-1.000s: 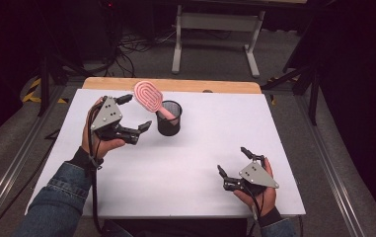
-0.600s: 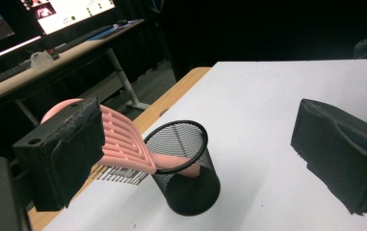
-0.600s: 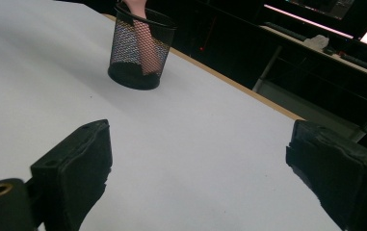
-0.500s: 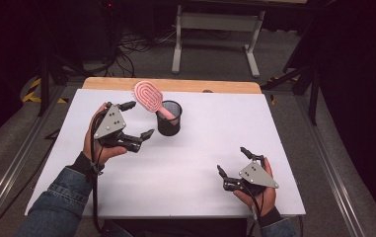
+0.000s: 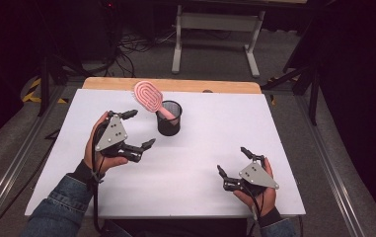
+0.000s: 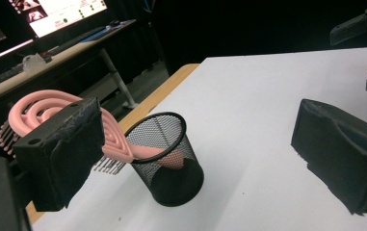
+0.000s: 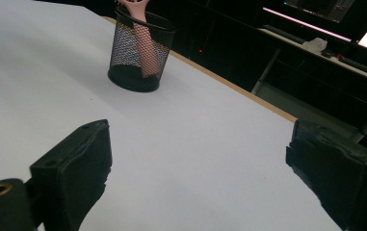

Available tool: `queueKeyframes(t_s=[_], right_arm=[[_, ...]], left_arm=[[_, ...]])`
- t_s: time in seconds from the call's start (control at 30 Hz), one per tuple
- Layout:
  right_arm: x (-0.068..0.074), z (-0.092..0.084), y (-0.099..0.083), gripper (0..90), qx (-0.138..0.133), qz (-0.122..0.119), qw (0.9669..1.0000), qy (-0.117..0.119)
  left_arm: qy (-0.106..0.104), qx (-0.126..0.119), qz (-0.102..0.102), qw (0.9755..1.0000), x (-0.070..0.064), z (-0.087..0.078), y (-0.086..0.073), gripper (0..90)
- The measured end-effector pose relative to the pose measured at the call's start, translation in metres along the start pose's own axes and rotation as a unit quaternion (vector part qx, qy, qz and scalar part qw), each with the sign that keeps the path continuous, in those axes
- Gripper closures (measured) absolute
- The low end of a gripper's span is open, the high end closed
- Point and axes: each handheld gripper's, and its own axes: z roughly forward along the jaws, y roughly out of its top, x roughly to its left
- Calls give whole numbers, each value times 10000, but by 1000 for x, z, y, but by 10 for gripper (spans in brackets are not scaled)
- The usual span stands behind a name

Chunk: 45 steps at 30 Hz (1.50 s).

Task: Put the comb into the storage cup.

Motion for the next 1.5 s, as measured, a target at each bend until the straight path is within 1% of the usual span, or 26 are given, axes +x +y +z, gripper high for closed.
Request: queueKeyframes(t_s=[0.23,0.33,0.4,0.57,0.87,1.07,1.27,1.37,1.4,1.5], right_arm=[[0,0,0,81,-23,-17,10000,-18],[0,0,0,78,-25,-24,10000,-18],[0,0,0,77,-22,-26,10000,-20],[1,0,1,77,-36,-42,10000,-45],[2,-1,1,77,-66,-67,9999,-59],[2,-1,2,77,-78,-86,9999,-59],[3,-2,2,77,-83,-99,9999,-55],[3,-2,3,77,-91,-107,9999,-51],[3,-2,3,77,-90,-110,9999,-50],[3,-2,3,77,-94,-115,9999,-51]], left_arm=[[27,46,53,10000,-10,-4,-9,54],[39,91,121,9999,-12,-5,-12,54],[31,110,98,9999,-14,-5,-15,54],[25,180,136,9997,-17,-6,-23,54],[61,226,178,9996,-21,-9,-27,54],[154,268,206,9993,-24,-13,-32,54],[200,336,250,9989,-26,-17,-38,52],[227,359,230,9988,-27,-18,-40,51],[290,417,241,9984,-28,-19,-42,50],[274,435,232,9984,-29,-19,-45,50]])
